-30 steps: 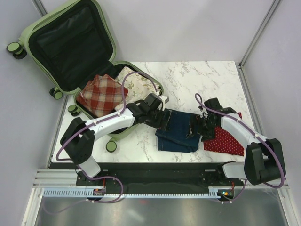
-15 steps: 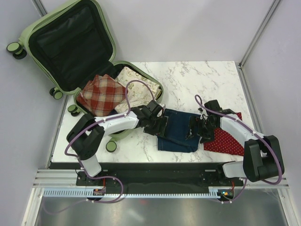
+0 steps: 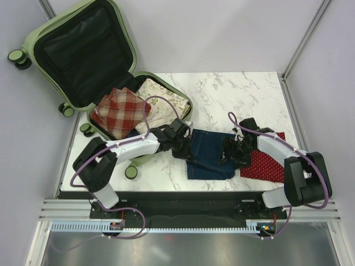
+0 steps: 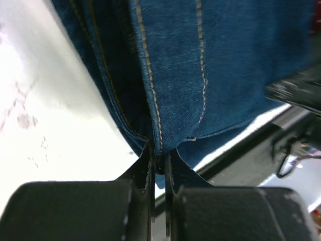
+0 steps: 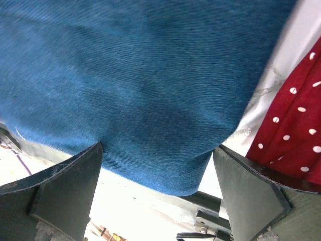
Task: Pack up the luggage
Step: Pick up the clothes at the center of the board.
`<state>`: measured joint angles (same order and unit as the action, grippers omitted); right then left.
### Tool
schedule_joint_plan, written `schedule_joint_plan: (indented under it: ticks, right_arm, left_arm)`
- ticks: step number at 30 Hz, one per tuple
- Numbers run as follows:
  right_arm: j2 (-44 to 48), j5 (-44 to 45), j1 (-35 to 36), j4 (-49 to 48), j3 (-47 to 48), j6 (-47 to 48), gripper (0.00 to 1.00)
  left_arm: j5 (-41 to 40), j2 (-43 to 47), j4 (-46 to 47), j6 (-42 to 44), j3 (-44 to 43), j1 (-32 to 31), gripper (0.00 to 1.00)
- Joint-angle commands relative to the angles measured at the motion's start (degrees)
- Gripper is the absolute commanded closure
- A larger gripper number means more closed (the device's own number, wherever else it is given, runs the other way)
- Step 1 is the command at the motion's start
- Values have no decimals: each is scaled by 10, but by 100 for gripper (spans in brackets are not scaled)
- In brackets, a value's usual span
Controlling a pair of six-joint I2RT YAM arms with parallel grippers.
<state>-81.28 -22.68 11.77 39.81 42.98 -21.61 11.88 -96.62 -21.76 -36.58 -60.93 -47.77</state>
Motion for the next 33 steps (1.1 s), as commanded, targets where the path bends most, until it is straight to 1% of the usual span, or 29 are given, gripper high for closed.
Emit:
schedule_joint_plan:
  ticks: [1,7,11,15,16,24,26,27,28,29,30,31,33]
  right_arm:
    - [-9,-8,-3,-18,2,-6,2]
    - [-16,-8,-3,-24,3,-9,2]
    - [-20,-10,-3,-35,3,-18,2]
    - [-27,-14,-3,-51,-2,-31,2]
    - [-27,-18,-3,-57,-2,-33,2]
    - [-28,-41,-3,-80,3,-41,2]
    - [-31,-43,-3,-82,6,-38,2]
    - [-36,-45,-3,-83,8,-36,2]
    - [-39,-46,-3,-84,9,-34,2]
    - [-42,-47,-3,-83,9,-34,2]
    - [-45,-46,-3,-84,9,-32,2]
    - [-45,-46,-3,-85,9,-31,2]
    - [-46,-47,-3,-87,9,-28,5]
  left_arm:
    - [2,64,15,-41,7,-3,98]
    - [37,101,12,-88,37,-3,98]
    - [31,121,-12,-93,40,-3,98]
    - [63,118,-29,-96,34,-3,98]
    - [81,117,-29,-97,36,-4,98]
    - [146,91,-43,-100,66,-9,97]
    - [169,84,-49,-90,68,-9,80]
    - [174,83,-51,-87,69,-9,69]
    - [179,83,-60,-83,68,-9,48]
    - [179,84,-66,-74,68,-9,39]
    - [180,86,-73,-69,68,-8,28]
    - [180,91,-85,-65,68,-9,25]
    - [175,100,-94,-61,72,-8,20]
